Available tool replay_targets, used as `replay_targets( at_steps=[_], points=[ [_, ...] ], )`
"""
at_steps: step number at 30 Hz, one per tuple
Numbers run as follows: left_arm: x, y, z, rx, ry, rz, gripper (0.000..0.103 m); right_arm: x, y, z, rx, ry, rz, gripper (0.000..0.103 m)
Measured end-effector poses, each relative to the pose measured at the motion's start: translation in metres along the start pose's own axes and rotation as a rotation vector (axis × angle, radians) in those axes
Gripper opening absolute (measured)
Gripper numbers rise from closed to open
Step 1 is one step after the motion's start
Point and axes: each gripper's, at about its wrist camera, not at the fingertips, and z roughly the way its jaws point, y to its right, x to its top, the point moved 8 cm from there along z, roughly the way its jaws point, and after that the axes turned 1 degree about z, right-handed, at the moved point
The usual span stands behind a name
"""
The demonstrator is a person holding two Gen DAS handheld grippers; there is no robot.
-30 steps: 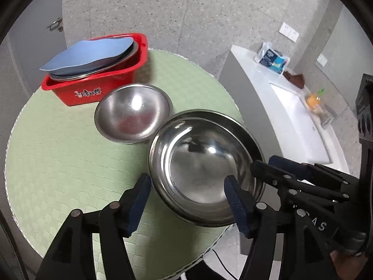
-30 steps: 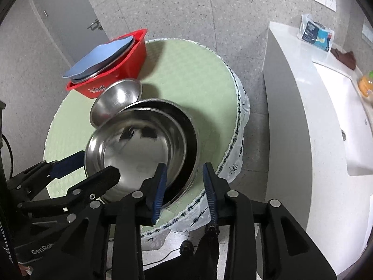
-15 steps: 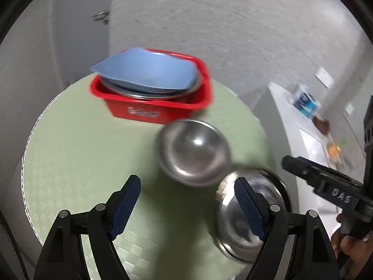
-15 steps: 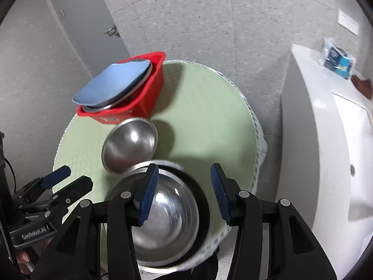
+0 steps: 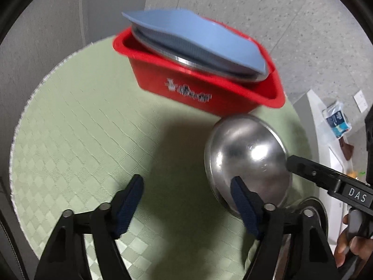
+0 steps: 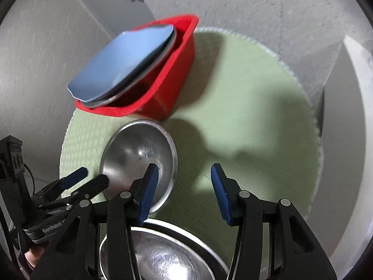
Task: Organize plates and bowls
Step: 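Grasp the rim of the small steel bowl with the right tool and lift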
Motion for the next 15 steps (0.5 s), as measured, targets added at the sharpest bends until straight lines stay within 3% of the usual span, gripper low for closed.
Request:
replay_targets(
  at_steps=[4, 6, 9, 11, 15],
  points=[
    [0.004, 0.007, 0.015, -0.037, -0.037, -0.008, 0.053, -0.001, -0.005, 0.018, 0.033, -0.05, -0.02, 0.048],
    [0.008, 0.011, 0.021, -0.061, -0.045, -0.008, 0.039, 0.0, -0.007, 0.024, 0.039, -0.063, -0.029, 0.048],
    [0.015, 0.014, 0.029, -0.105, -0.057, -0.014, 0.015, 0.0, -0.013, 0.03, 0.046, -0.076, -0.048, 0.031],
    [0.021, 0.013, 0.033, -0.109, -0.051, -0.012, 0.013, -0.001, -0.018, 0.032, 0.056, -0.087, -0.064, 0.022],
    [0.027, 0.001, 0.035, -0.095, -0.039, -0.019, 0.013, -0.004, -0.032, 0.033, 0.048, -0.082, -0.096, 0.021]
  ],
)
